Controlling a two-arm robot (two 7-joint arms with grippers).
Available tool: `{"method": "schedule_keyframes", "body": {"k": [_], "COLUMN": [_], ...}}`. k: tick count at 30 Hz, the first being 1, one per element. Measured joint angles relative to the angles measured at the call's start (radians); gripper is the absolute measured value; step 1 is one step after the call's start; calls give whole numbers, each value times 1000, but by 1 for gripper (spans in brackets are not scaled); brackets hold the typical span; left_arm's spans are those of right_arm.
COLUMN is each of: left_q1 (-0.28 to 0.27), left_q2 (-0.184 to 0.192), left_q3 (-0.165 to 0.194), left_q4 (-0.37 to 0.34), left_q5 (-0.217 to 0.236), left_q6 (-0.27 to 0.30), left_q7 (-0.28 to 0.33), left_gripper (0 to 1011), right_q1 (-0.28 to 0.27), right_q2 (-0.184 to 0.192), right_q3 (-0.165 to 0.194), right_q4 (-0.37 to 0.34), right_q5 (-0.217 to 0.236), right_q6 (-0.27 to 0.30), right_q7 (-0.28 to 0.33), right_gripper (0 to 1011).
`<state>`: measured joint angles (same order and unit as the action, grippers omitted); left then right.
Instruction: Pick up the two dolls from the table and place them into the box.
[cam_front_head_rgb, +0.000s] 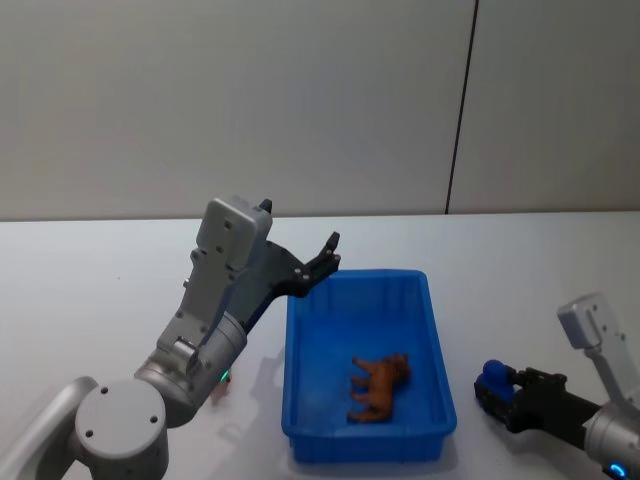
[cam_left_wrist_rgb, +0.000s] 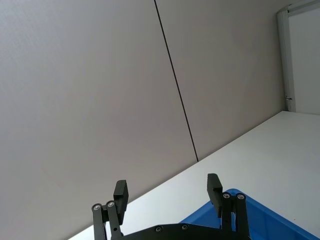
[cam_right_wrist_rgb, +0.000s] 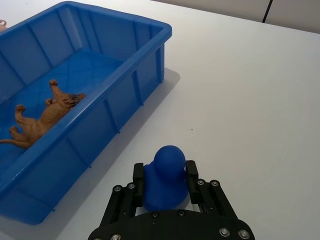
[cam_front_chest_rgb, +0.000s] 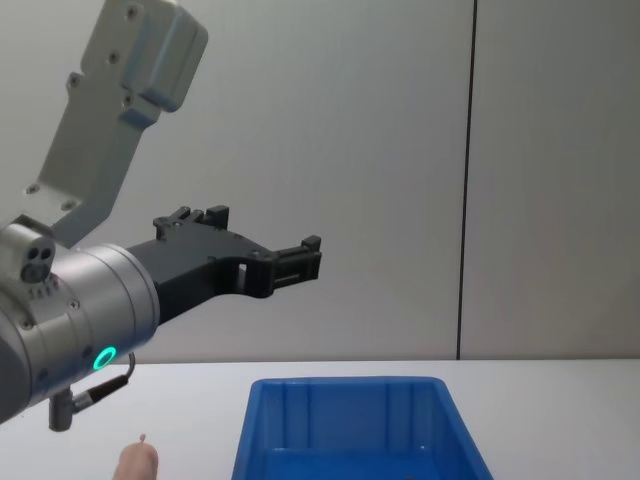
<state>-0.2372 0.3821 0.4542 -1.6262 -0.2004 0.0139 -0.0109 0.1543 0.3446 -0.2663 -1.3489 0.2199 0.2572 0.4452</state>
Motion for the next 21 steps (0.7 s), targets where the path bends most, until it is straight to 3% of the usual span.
{"method": "schedule_keyframes", "body": {"k": [11, 21], "left_q1": [0, 0], "left_q2": [0, 0], "left_q3": [0, 0], "left_q4": [0, 0], "left_q5": [0, 0], "left_q6": [0, 0], "left_q7": [0, 0], "left_gripper": [1001, 1001], "right_q1": [10, 22], "right_q2": [-5, -9], "right_q3": [-2, 4], "right_q4": [4, -49], "right_q5": [5, 36], "right_q6": [-24, -77], "right_q7": [-2, 0], "right_gripper": [413, 349]}}
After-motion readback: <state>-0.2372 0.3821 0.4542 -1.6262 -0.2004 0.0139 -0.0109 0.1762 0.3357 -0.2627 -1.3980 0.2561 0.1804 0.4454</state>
